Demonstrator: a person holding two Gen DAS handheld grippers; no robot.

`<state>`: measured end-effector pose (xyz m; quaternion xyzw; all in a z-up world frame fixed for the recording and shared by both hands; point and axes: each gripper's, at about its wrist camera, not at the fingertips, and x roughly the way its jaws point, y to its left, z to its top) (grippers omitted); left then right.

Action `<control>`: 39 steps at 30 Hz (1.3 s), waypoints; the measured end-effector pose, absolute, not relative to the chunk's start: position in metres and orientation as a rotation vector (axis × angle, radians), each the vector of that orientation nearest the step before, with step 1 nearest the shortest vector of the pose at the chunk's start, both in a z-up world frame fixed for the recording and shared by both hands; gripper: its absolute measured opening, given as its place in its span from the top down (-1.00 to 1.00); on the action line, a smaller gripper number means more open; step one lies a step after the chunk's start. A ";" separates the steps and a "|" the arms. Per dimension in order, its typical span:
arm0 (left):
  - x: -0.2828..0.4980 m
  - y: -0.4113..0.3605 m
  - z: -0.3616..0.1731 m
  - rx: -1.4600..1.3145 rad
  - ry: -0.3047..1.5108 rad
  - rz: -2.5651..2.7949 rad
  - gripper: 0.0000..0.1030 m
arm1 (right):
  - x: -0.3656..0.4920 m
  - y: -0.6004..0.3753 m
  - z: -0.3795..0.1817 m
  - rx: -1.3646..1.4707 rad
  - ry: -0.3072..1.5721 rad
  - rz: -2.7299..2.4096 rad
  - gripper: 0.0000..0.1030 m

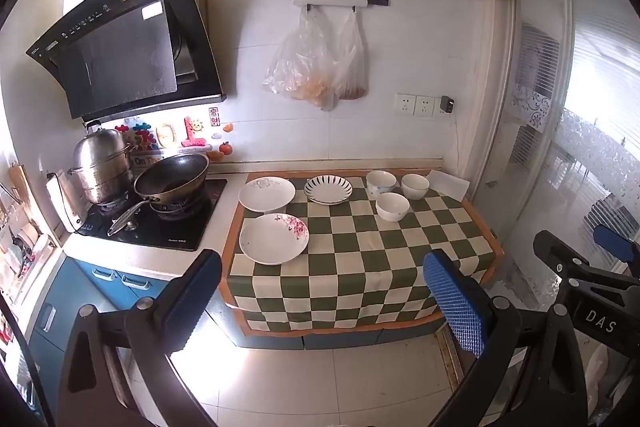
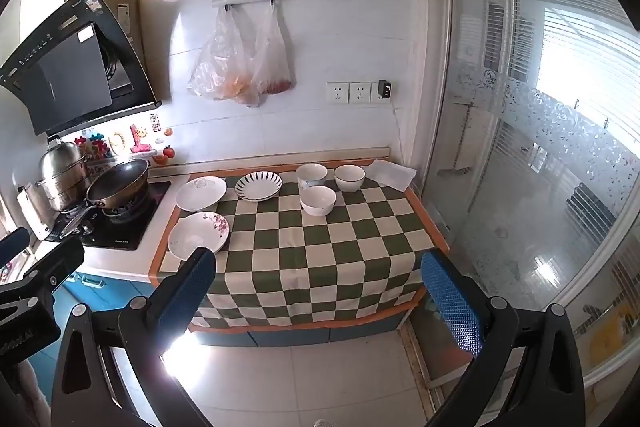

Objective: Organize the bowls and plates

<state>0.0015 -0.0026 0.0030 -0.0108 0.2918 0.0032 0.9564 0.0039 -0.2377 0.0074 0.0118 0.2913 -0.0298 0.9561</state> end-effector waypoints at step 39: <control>0.013 0.011 -0.002 -0.038 0.595 0.026 -1.00 | 0.017 -0.222 -0.005 0.008 0.606 -0.059 -1.00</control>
